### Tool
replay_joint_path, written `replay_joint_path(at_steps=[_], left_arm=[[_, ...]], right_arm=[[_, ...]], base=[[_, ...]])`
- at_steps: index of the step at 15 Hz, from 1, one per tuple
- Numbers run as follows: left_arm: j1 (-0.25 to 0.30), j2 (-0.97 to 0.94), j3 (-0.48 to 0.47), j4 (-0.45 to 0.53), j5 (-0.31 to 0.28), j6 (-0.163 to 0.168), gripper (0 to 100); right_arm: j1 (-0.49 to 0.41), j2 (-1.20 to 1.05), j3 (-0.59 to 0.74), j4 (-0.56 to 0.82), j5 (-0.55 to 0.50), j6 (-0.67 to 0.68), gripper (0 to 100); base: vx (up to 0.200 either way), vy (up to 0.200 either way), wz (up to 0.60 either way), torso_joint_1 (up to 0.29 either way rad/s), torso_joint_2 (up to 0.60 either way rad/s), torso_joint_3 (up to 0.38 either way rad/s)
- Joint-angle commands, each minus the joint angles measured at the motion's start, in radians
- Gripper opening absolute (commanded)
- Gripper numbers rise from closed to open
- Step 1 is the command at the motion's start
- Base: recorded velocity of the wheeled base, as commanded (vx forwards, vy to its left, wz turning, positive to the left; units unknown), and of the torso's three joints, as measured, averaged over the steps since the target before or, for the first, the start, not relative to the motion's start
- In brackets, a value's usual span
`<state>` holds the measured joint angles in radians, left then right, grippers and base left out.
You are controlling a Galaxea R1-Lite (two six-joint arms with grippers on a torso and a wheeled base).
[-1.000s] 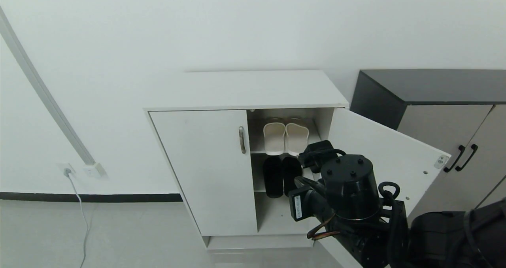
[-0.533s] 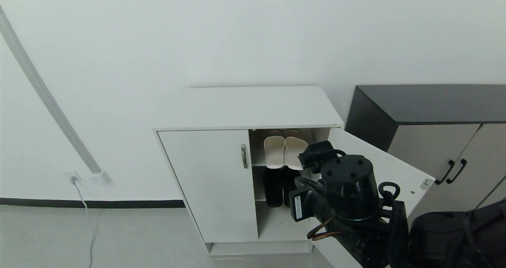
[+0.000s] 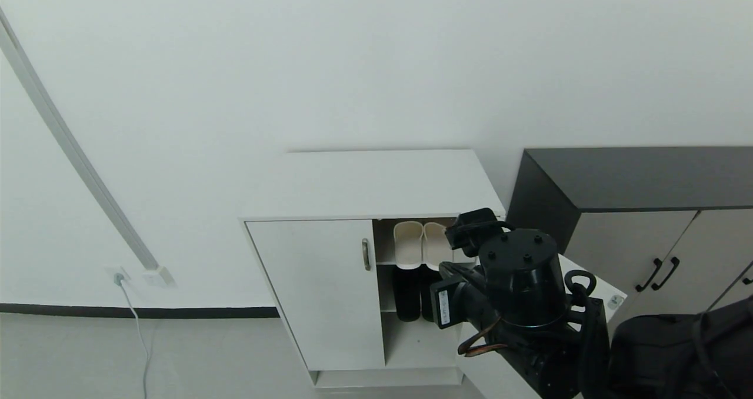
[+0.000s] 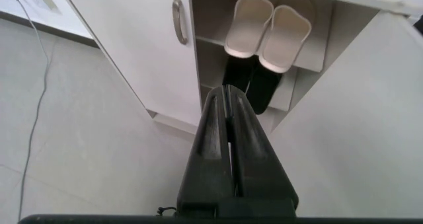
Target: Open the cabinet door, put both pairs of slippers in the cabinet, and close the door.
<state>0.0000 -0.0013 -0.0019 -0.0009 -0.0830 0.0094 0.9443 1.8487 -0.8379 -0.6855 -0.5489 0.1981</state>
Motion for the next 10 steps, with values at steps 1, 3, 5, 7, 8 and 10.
replay_joint_path(at_steps=[1, 3, 5, 7, 8, 10], left_arm=[[0.0, 0.001, 0.0, -0.001, 0.0, 0.0, 0], [0.0, 0.001, 0.0, -0.001, 0.0, 0.0, 0], [0.0, 0.001, 0.0, -0.001, 0.0, 0.0, 0], [0.0, 0.001, 0.0, -0.001, 0.0, 0.0, 0], [0.0, 0.001, -0.001, 0.001, 0.0, 0.0, 0], [0.0, 0.001, -0.001, -0.001, 0.0, 0.0, 0]], right_arm=[[-0.002, -0.005, 0.0, -0.002, 0.0, 0.0, 0], [-0.002, -0.005, 0.0, -0.002, 0.0, 0.0, 0], [-0.002, -0.005, 0.003, -0.002, 0.0, -0.006, 0], [-0.002, -0.005, 0.003, -0.002, 0.0, -0.011, 0], [-0.002, -0.005, 0.005, -0.002, 0.0, -0.011, 0], [-0.002, -0.005, 0.01, -0.002, 0.0, -0.012, 0]], base=[[0.0, 0.0, 0.0, 0.178, -0.39, -0.212], [0.0, 0.0, 0.0, 0.04, -0.07, -0.038], [0.0, 0.0, 0.0, 0.0, 0.0, 0.0], [0.0, 0.0, 0.0, 0.0, 0.0, 0.0], [0.0, 0.0, 0.0, 0.0, 0.0, 0.0], [0.0, 0.0, 0.0, 0.0, 0.0, 0.0]])
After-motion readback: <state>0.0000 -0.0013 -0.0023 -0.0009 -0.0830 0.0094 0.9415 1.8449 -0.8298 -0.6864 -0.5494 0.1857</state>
